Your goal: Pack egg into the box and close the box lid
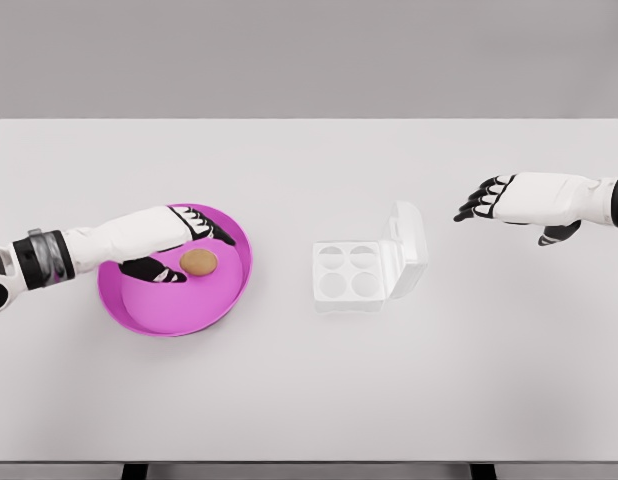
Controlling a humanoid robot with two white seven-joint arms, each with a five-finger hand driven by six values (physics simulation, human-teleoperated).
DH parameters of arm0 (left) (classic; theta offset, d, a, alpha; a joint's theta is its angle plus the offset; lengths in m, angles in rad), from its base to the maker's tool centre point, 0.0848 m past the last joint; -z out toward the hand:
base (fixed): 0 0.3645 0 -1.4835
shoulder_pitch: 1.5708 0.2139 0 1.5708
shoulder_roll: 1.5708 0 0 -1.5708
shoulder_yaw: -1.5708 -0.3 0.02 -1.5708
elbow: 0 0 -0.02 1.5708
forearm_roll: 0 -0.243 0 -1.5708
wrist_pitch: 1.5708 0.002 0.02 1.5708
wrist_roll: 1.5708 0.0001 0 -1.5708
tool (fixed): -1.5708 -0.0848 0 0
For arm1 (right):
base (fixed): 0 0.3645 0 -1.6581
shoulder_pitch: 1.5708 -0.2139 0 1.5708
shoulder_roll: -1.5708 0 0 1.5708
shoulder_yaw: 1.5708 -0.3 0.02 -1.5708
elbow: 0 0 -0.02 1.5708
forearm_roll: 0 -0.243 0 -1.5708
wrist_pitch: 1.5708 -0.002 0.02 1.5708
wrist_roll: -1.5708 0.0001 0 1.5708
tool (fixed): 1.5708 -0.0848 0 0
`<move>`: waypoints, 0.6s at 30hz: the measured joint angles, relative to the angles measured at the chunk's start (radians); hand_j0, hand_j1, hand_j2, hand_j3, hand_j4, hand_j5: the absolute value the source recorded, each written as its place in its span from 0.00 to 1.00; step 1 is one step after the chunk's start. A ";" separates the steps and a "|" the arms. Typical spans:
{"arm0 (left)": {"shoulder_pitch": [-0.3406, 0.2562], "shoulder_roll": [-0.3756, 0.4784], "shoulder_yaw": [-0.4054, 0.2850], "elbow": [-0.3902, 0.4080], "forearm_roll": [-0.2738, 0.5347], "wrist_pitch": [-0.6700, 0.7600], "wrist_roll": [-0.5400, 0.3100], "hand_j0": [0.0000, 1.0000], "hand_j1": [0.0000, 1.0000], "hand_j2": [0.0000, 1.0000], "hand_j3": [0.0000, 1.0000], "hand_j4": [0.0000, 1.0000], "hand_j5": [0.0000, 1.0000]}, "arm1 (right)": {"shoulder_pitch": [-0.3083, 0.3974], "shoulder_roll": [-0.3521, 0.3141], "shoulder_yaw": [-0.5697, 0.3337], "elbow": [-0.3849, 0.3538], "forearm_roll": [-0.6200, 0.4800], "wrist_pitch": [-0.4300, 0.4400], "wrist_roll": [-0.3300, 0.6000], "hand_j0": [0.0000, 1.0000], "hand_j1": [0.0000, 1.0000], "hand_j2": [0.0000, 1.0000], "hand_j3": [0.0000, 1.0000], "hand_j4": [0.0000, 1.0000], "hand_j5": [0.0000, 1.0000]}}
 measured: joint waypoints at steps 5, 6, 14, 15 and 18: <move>0.000 -0.001 -0.002 0.002 -0.020 0.000 0.000 0.84 0.84 0.84 0.84 0.84 0.84 | -0.002 0.000 0.000 0.000 0.000 0.000 0.000 1.00 1.00 1.00 1.00 1.00 1.00; -0.002 -0.002 -0.004 0.006 -0.025 0.003 0.000 0.84 0.84 0.84 0.84 0.84 0.84 | -0.002 0.000 0.000 0.000 0.000 0.000 0.000 1.00 1.00 1.00 1.00 1.00 1.00; -0.014 -0.009 -0.013 0.040 -0.048 0.019 0.000 0.83 0.83 0.83 0.83 0.83 0.83 | -0.002 0.000 0.000 0.000 0.000 0.000 0.000 1.00 1.00 1.00 1.00 1.00 1.00; -0.014 -0.009 -0.013 0.043 -0.048 0.019 0.000 0.83 0.83 0.83 0.83 0.83 0.83 | -0.002 0.000 0.000 0.000 0.000 0.000 0.000 1.00 1.00 1.00 1.00 1.00 1.00; -0.014 -0.009 -0.014 0.047 -0.049 0.020 0.000 0.80 0.80 0.80 0.80 0.80 0.80 | -0.002 0.000 0.000 0.000 0.000 0.000 0.000 1.00 1.00 1.00 1.00 1.00 1.00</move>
